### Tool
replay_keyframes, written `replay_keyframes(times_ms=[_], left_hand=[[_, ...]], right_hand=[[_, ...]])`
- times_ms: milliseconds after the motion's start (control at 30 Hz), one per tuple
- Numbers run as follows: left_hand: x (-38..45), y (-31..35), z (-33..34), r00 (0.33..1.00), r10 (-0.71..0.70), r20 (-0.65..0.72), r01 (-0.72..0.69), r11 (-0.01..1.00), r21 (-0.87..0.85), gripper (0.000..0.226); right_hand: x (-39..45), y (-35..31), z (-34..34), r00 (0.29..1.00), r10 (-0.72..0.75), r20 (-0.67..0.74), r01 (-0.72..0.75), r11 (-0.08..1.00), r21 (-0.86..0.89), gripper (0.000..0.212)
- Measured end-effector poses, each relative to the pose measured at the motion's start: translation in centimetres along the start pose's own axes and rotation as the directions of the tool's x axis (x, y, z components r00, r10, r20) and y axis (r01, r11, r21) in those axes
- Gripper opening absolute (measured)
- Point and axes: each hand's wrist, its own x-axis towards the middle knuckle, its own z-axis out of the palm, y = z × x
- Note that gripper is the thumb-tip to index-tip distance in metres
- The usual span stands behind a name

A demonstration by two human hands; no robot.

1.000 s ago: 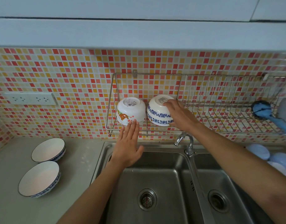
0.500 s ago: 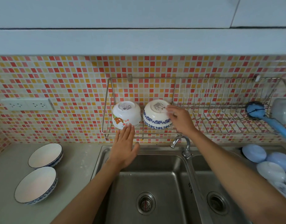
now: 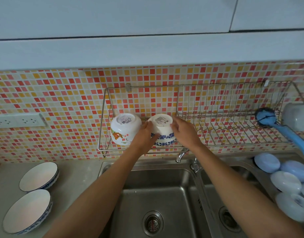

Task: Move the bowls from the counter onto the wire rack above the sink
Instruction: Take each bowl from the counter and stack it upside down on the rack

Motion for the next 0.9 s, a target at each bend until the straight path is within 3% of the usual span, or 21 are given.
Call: replay_keyframes(times_ms=[133, 333, 400, 500, 600, 700, 900], left_hand=[[1.2, -0.3, 0.3, 0.999, 0.000, -0.040, -0.002, 0.999, -0.043, 0.062], [2.0, -0.1, 0.9, 0.999, 0.024, -0.026, -0.025, 0.999, -0.029, 0.054], [1.7, -0.5, 0.6, 0.995, 0.043, -0.085, -0.038, 0.998, 0.058, 0.055], [0.7, -1.9, -0.7, 0.962, 0.095, -0.254, -0.016, 0.955, 0.297, 0.059], [-0.4, -3.9, -2.1, 0.946, 0.022, -0.323, 0.096, 0.934, 0.345, 0.062], [-1.2, -5.7, -2.8, 0.949, -0.036, -0.315, 0.151, 0.924, 0.352, 0.062], [-0.9, -5.6, -3.3, 0.962, -0.035, -0.269, 0.121, 0.943, 0.309, 0.061]], right_hand=[[-0.1, -0.1, 0.2, 0.999, 0.047, -0.008, -0.048, 0.985, -0.167, 0.051], [0.1, 0.0, 0.2, 0.996, 0.074, -0.047, -0.080, 0.986, -0.146, 0.053], [0.2, 0.3, 0.4, 0.998, 0.037, -0.056, -0.046, 0.987, -0.155, 0.058], [0.3, 0.4, 0.5, 0.999, 0.035, 0.013, -0.033, 0.984, -0.174, 0.087], [0.3, 0.4, 0.4, 0.998, 0.049, 0.041, -0.040, 0.982, -0.187, 0.099], [0.3, 0.5, 0.6, 0.999, 0.028, 0.034, -0.021, 0.983, -0.181, 0.097], [0.3, 0.2, 0.7, 0.997, 0.031, 0.064, -0.018, 0.982, -0.188, 0.100]])
